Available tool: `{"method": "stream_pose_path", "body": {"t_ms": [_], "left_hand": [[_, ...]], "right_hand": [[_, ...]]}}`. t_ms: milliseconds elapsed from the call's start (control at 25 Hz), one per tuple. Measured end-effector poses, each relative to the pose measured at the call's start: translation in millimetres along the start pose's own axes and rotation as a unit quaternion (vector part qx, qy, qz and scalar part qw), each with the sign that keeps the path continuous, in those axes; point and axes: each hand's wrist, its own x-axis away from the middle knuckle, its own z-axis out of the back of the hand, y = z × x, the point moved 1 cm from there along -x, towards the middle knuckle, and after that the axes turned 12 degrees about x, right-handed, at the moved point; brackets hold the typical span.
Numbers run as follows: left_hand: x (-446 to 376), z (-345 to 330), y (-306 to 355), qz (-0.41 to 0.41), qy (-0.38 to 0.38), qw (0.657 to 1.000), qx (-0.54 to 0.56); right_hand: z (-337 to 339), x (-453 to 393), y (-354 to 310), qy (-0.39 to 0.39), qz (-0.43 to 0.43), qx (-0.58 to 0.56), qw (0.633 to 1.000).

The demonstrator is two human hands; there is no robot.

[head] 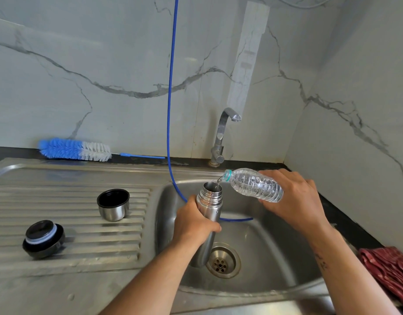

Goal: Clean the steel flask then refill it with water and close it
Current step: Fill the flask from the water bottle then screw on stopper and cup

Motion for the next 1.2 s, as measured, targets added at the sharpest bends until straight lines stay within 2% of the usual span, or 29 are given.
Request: {"method": "stream_pose_path", "body": {"t_ms": [1200], "left_hand": [[-0.1,-1.6,-1.6,0.007,-0.001,1.000,-0.008]], "right_hand": [[7.8,0.5,-1.5,0.042,0.005,0.007,0.999]]}}
